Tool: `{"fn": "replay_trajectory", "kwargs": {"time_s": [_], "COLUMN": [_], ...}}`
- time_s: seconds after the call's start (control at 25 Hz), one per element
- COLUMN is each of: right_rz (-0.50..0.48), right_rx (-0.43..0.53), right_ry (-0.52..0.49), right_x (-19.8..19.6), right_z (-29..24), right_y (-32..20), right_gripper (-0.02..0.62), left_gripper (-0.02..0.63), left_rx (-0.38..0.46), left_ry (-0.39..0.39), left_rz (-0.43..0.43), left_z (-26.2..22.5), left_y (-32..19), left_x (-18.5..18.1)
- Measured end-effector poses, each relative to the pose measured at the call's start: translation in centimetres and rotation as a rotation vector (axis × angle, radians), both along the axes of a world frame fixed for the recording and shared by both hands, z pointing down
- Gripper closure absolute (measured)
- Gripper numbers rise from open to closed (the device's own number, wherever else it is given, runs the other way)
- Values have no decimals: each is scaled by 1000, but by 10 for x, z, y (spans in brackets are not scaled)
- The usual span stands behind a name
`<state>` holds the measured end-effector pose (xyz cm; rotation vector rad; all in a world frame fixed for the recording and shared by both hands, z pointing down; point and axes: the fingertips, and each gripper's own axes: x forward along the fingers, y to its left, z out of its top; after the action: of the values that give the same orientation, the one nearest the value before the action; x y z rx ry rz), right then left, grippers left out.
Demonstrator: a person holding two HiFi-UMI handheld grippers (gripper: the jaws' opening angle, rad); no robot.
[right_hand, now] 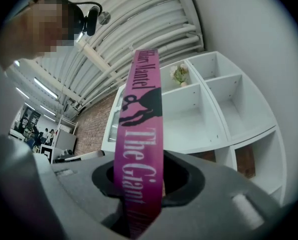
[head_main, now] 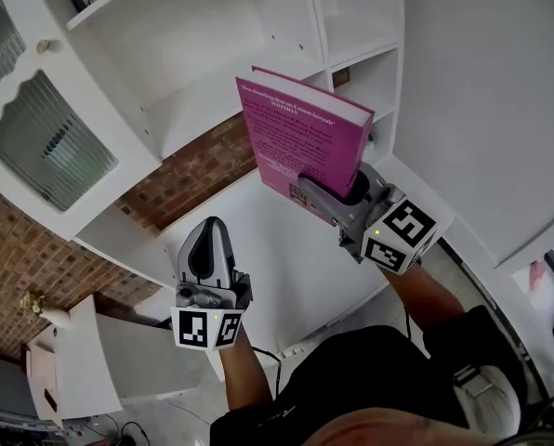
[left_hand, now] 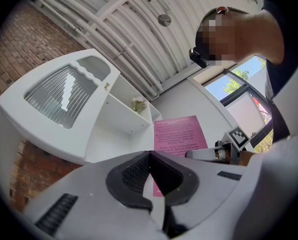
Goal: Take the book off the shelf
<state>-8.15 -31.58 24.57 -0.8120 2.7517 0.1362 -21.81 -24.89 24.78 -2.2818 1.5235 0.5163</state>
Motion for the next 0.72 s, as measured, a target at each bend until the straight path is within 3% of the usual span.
{"fn": "replay_trajectory", "kwargs": {"time_s": [0.72], "right_rz": [-26], "right_rx": [-10], "right_ry": [12], "right_x": [1], "right_z": [6], "right_y": [-4], "right_gripper": [454], "left_gripper": [607], "left_rx": [-14], "left_ry": [-17], "left_rz": [-12], "left_z": [-4], "left_y": [-4], "left_x": [6]}}
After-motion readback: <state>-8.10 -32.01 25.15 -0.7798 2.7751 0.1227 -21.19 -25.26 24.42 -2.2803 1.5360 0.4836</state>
